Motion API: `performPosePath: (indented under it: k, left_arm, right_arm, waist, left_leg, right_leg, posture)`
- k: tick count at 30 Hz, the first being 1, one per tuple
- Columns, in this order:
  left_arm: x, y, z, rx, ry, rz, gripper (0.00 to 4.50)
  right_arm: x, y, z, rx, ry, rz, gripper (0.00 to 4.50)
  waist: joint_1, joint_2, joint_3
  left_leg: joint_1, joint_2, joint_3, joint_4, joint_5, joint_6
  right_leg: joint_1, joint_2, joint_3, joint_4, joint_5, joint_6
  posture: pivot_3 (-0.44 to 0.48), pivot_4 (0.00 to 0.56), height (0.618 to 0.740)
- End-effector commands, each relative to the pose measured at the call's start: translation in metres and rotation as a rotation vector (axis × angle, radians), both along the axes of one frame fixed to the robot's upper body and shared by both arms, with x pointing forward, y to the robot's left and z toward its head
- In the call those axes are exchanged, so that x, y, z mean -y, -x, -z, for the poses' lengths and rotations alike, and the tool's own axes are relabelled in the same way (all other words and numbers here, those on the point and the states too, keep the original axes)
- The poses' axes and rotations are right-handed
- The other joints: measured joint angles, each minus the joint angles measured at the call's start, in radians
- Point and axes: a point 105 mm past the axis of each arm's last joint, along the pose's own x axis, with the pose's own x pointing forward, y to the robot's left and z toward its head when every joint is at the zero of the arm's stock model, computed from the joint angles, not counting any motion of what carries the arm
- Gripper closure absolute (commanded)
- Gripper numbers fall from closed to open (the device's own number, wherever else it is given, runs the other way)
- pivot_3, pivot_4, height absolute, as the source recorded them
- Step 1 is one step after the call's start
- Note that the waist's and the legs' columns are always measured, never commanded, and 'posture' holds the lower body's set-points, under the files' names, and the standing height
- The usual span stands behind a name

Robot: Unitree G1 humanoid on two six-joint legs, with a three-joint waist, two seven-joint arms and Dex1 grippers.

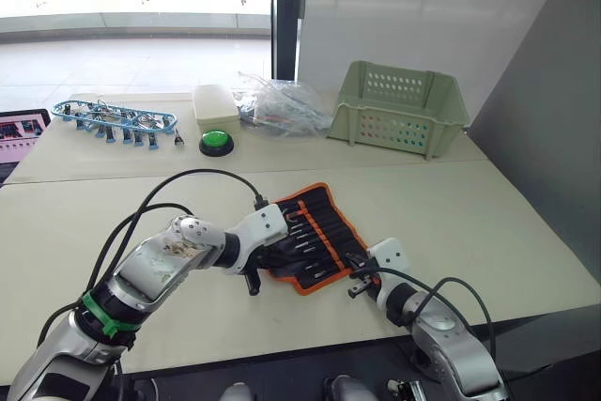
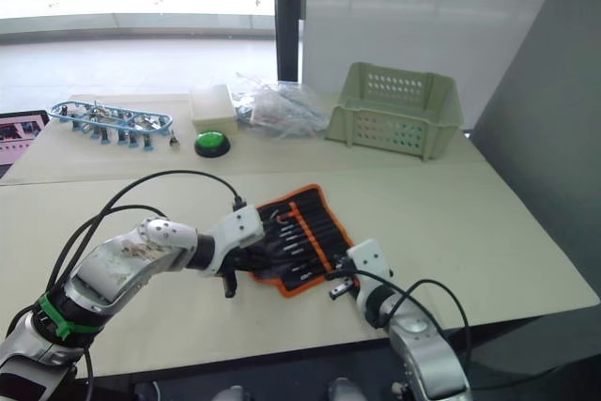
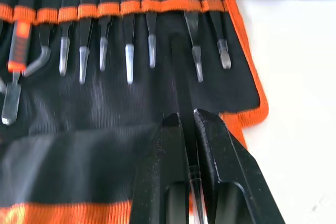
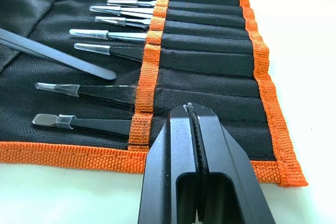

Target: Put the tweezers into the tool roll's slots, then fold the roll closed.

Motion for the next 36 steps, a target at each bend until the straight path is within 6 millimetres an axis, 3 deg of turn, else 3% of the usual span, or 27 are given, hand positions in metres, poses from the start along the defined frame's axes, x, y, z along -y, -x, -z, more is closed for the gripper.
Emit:
performPosePath:
  k: [1, 13, 17, 22, 30, 36]
  left_arm:
    - [0.011, -0.007, -0.003, 0.050, -0.016, 0.012, 4.46]
    - [0.033, -0.016, 0.004, 0.070, -0.026, 0.025, 4.46]
    - [0.060, -0.026, 0.011, 0.087, 0.009, 0.029, 4.46]
    - [0.075, -0.035, 0.014, 0.111, 0.032, 0.033, 4.46]
    - [0.082, -0.043, 0.012, 0.146, 0.063, 0.036, 4.46]
    - [0.080, -0.042, 0.002, 0.163, 0.103, 0.034, 2.36]
  right_arm:
    - [0.017, 0.017, 0.057, -0.245, 0.078, 0.074, 4.50]
    - [0.016, 0.019, 0.058, -0.243, 0.074, 0.086, 4.50]
    - [0.015, 0.019, 0.058, -0.242, 0.071, 0.085, 4.50]
    - [0.015, 0.019, 0.058, -0.244, 0.072, 0.082, 4.50]
    - [0.015, 0.021, 0.059, -0.250, 0.073, 0.083, 4.50]
    - [0.015, 0.022, 0.059, -0.254, 0.073, 0.085, 4.50]
  waist:
    - [0.000, 0.000, 0.000]
    - [0.000, -0.004, -0.003]
    - [0.003, -0.004, -0.003]
    - [0.002, -0.004, -0.004]
    - [0.013, -0.003, -0.004]
    - [0.008, -0.003, -0.004]
  left_leg:
    - [0.000, 0.000, 0.000, 0.000, 0.000, 0.000]
    - [0.001, -0.001, 0.000, 0.000, 0.000, 0.000]
    - [0.002, -0.002, 0.000, 0.001, 0.000, 0.001]
    - [0.002, -0.004, 0.000, 0.003, 0.001, 0.002]
    - [0.006, -0.009, -0.001, 0.004, 0.003, 0.004]
    - [0.009, -0.009, -0.001, 0.004, 0.003, 0.004]
  right_leg:
    - [0.000, 0.000, 0.000, 0.000, 0.000, 0.000]
    - [0.001, 0.003, 0.006, 0.004, 0.000, 0.000]
    - [0.002, 0.003, 0.007, 0.005, 0.000, 0.000]
    - [0.003, 0.004, 0.012, 0.006, 0.000, 0.001]
    - [0.006, 0.005, 0.020, 0.011, 0.000, 0.001]
    - [0.009, 0.004, 0.020, 0.011, 0.000, 0.002]
  posture:
    - [0.000, 0.150, 0.721]
    - [0.000, 0.150, 0.721]
    - [0.000, 0.150, 0.721]
    - [0.000, 0.150, 0.721]
    - [0.000, 0.150, 0.721]
    - [0.000, 0.150, 0.721]
